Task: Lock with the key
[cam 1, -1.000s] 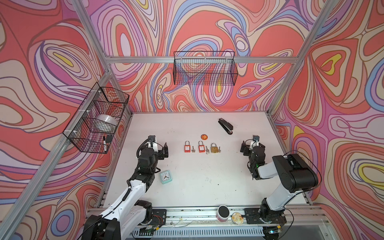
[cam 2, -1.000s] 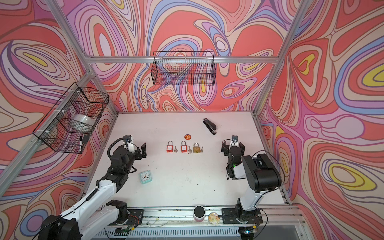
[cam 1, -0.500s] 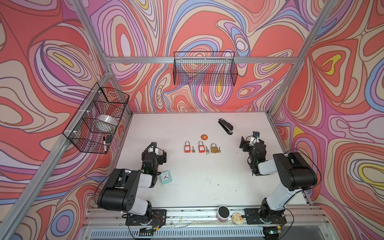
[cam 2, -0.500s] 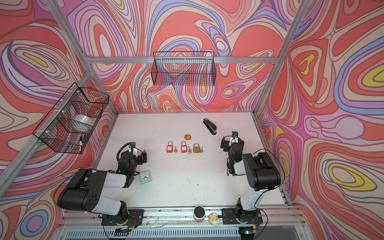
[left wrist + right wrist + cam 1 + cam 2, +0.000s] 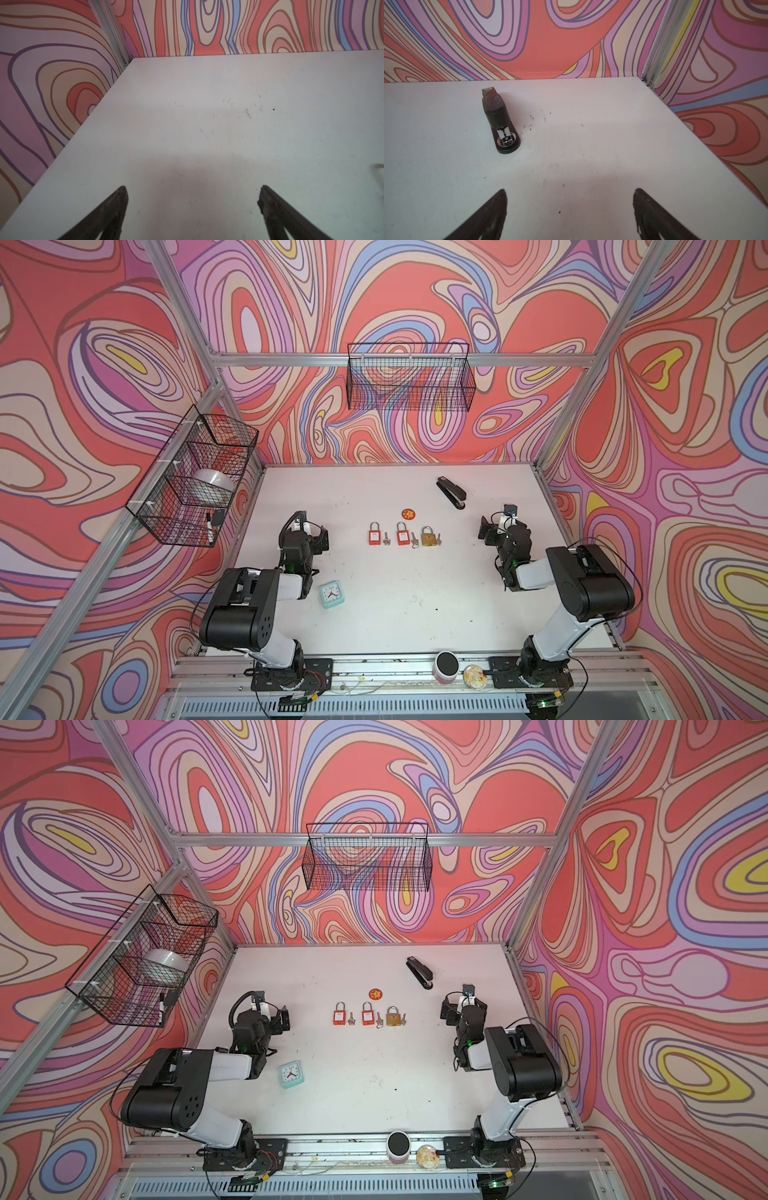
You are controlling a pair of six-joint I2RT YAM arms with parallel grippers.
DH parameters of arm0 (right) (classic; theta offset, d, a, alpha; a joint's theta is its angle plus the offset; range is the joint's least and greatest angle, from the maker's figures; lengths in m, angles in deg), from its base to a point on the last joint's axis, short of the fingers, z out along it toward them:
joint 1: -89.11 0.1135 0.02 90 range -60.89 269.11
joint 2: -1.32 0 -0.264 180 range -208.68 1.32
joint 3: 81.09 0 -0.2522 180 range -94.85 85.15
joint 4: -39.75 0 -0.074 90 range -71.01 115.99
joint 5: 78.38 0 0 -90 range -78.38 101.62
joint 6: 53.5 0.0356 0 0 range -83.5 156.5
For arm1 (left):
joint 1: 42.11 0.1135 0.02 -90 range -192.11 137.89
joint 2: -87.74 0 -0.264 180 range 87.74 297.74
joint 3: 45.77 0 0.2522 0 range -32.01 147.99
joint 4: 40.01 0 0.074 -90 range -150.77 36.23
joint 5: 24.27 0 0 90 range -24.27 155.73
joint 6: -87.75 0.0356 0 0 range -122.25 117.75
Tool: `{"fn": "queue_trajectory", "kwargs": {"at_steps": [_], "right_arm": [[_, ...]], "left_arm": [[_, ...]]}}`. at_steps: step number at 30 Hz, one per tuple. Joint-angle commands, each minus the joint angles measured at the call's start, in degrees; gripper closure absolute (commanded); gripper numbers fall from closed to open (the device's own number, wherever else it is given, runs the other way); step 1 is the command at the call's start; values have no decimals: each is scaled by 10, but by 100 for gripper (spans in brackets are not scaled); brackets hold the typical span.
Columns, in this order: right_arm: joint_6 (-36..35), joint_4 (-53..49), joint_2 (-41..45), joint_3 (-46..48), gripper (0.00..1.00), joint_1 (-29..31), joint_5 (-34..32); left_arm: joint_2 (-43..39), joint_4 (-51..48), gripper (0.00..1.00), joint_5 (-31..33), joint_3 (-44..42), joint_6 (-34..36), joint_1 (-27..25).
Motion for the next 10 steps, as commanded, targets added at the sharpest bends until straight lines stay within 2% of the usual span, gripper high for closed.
{"fn": "queue_trajectory", "kwargs": {"at_steps": [1,10], "right_arm": [[3,-4,6,-1,2,-3,4],[7,-16,6,-7,2,-10,10]], "left_arm": [[0,2,1,-3,-3,-9,1],[-3,2,0,5,-5,-12,1]]}}
